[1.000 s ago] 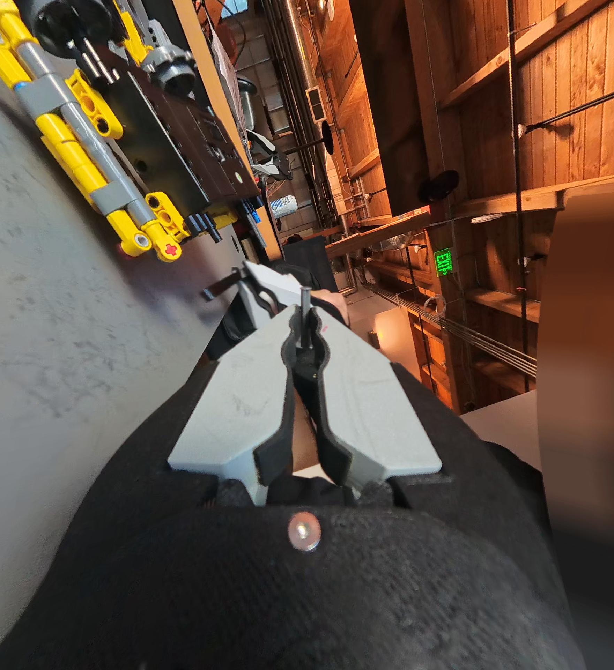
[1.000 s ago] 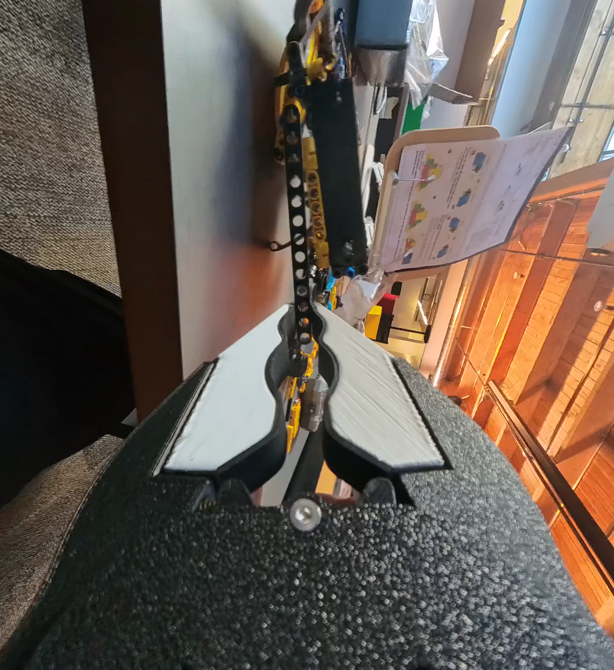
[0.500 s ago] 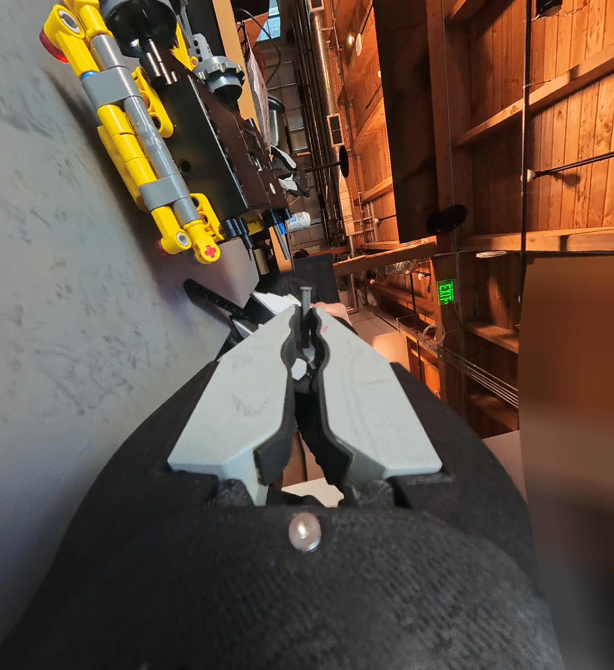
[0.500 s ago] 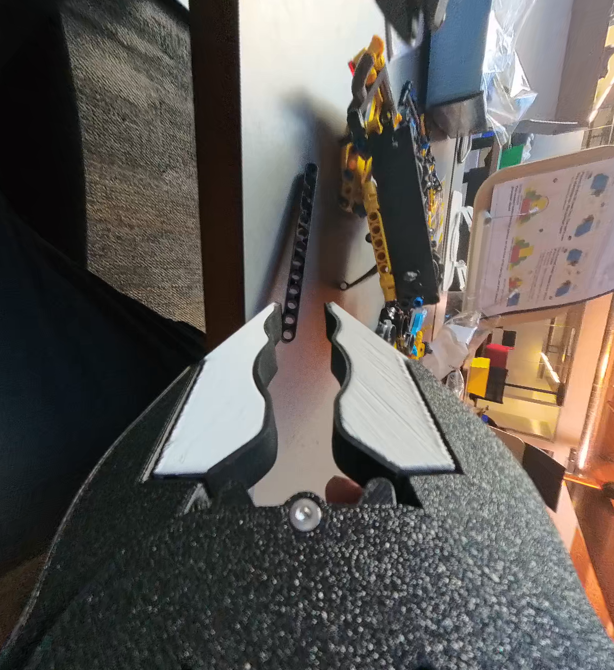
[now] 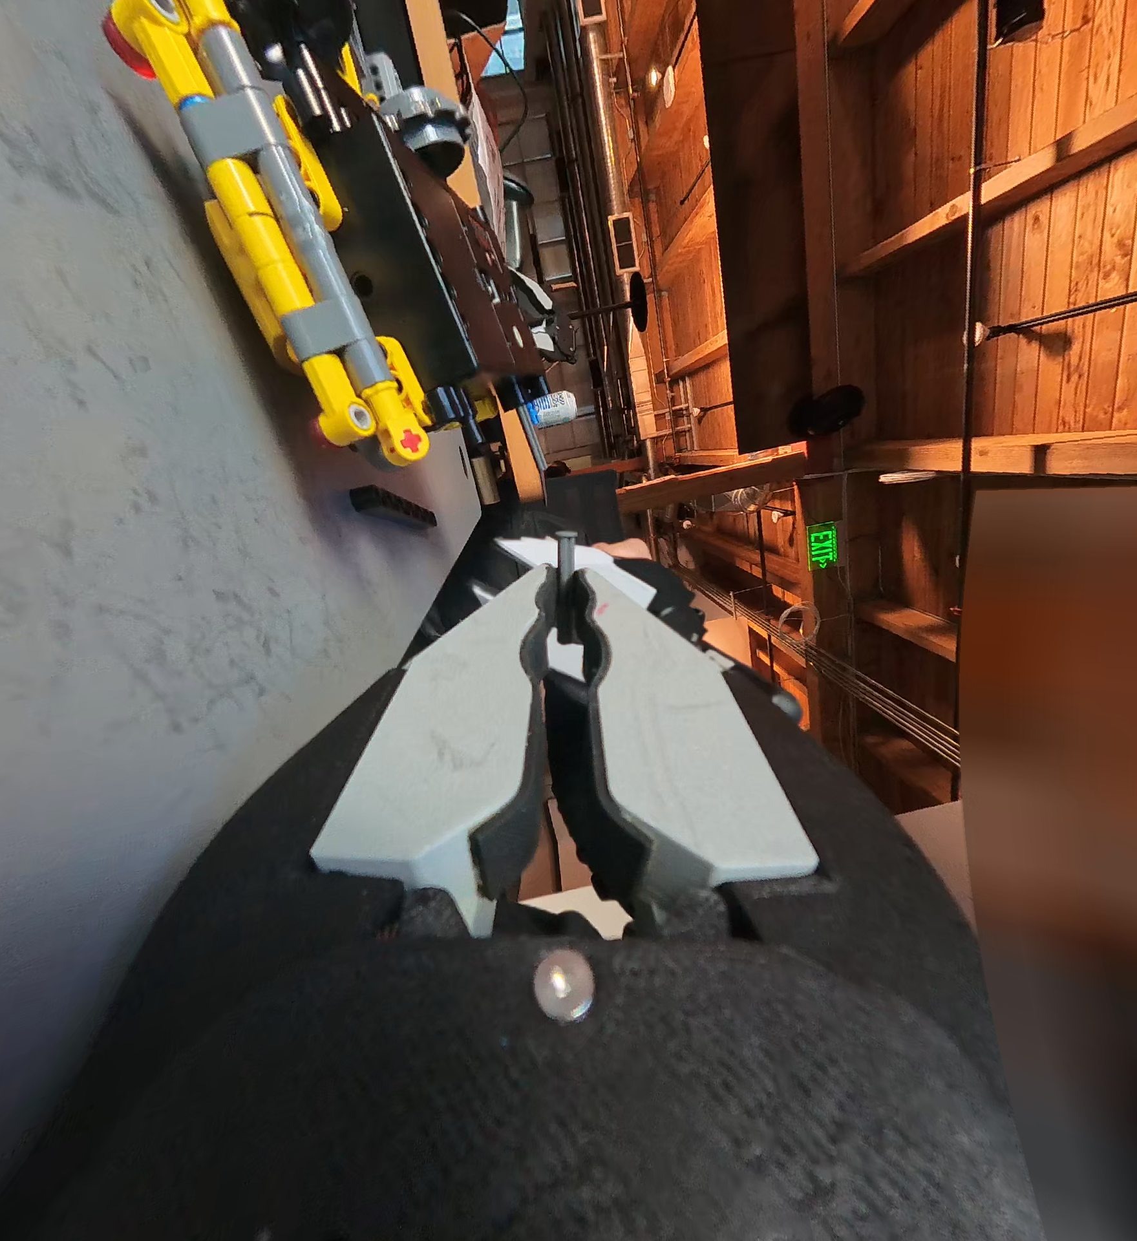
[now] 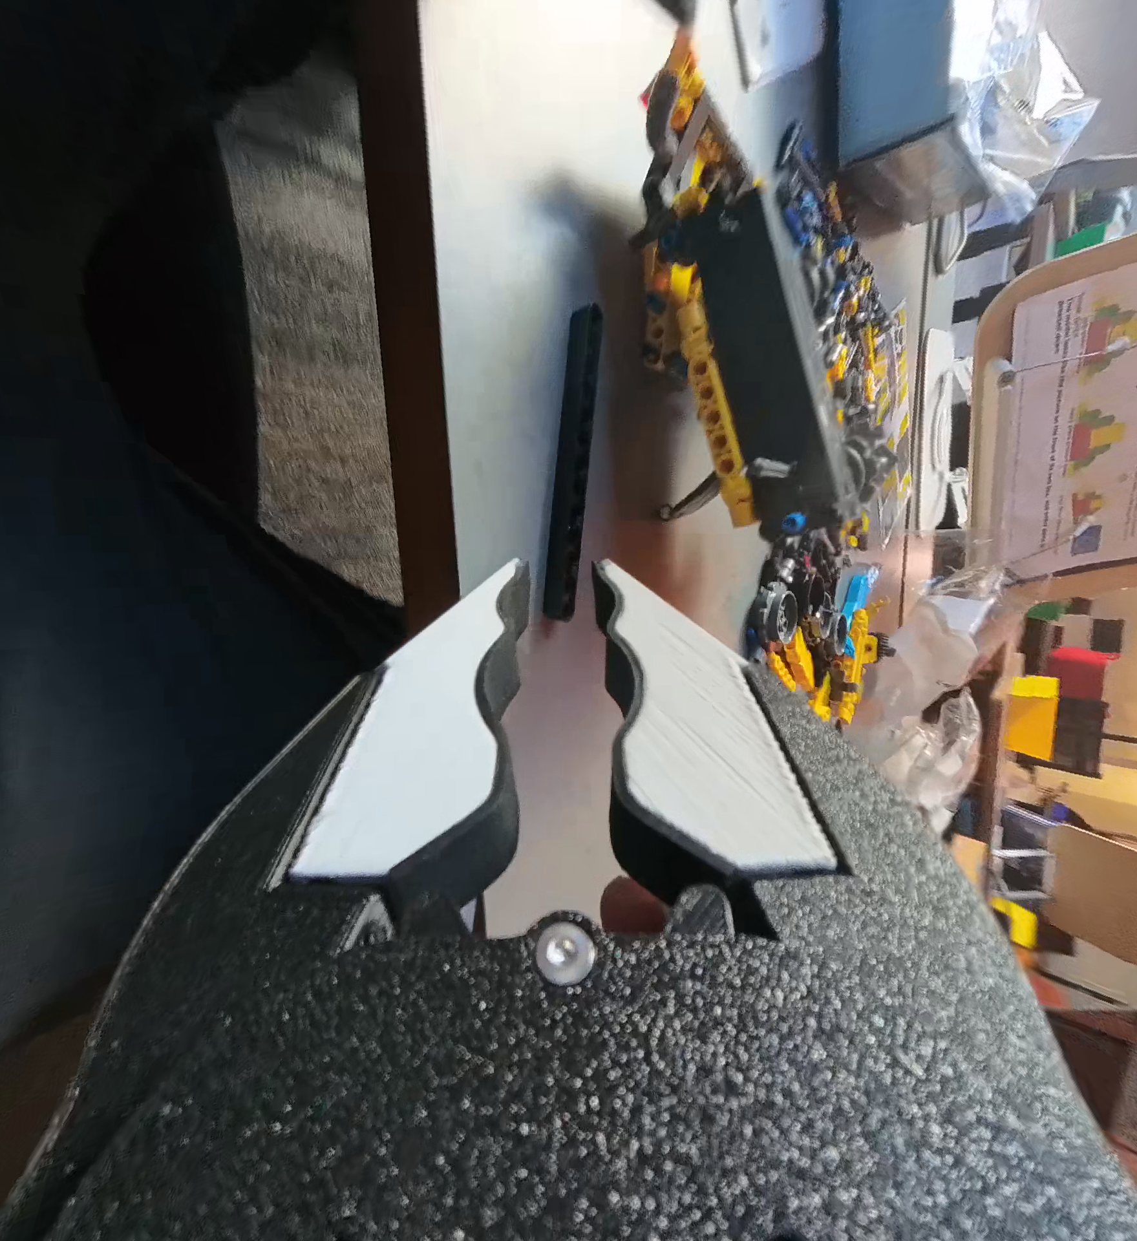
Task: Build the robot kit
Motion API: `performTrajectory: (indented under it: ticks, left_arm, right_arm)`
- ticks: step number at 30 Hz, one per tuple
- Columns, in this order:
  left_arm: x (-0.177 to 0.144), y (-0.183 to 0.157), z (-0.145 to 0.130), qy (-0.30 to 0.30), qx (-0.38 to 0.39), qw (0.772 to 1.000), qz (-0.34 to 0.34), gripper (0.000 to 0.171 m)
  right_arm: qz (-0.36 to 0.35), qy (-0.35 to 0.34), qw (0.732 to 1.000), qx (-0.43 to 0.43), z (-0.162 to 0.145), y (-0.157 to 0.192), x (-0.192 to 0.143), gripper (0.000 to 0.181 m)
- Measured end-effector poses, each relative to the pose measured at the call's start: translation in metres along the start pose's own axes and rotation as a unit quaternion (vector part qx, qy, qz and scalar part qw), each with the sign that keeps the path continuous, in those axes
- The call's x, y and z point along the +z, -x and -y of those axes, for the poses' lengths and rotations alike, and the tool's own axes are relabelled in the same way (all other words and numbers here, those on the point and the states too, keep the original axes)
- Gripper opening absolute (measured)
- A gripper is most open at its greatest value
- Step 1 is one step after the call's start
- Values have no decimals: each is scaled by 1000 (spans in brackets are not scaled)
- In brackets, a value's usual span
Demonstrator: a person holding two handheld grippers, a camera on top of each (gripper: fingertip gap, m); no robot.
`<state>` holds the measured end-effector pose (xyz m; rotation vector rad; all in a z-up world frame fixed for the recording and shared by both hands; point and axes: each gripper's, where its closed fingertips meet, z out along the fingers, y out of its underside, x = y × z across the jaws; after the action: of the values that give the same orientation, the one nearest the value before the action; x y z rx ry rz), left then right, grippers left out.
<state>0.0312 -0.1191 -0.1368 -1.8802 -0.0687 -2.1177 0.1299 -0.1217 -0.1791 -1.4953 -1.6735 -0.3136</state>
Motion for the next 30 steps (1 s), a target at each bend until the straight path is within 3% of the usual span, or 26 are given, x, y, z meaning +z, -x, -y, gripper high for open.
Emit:
performTrajectory:
  ticks: [5, 12, 17, 20, 23, 25, 27, 30]
  left_arm:
    - [2, 0, -5, 11, 27, 1000, 11, 1]
    - [1, -5, -12, 26, 36, 999, 0, 1]
    - [-2, -2, -18, 42, 45, 998, -3, 0]
    - [-1, -4, -24, 62, 62, 996, -6, 1]
    - [-1, -5, -27, 76, 93, 993, 2, 0]
    - [-1, -6, -28, 82, 98, 992, -2, 1]
    - [-2, -6, -28, 82, 97, 992, -3, 1]
    - [-3, -3, -27, 81, 96, 992, -1, 0]
  right_arm:
    - [3, -47, 992, 114, 36, 0, -1, 18]
    - [40, 0, 983, 182, 7, 5, 17, 24]
    - [98, -12, 965, 242, -13, 1, 18, 33]
    - [174, -33, 940, 293, -11, 6, 20, 27]
    - [249, -40, 912, 324, -6, 14, 18, 8]
    - [290, -43, 892, 344, -3, 19, 15, 8]
    - [352, -52, 853, 382, 5, 25, 8, 8]
    - [378, -59, 816, 434, 5, 22, 7, 8]
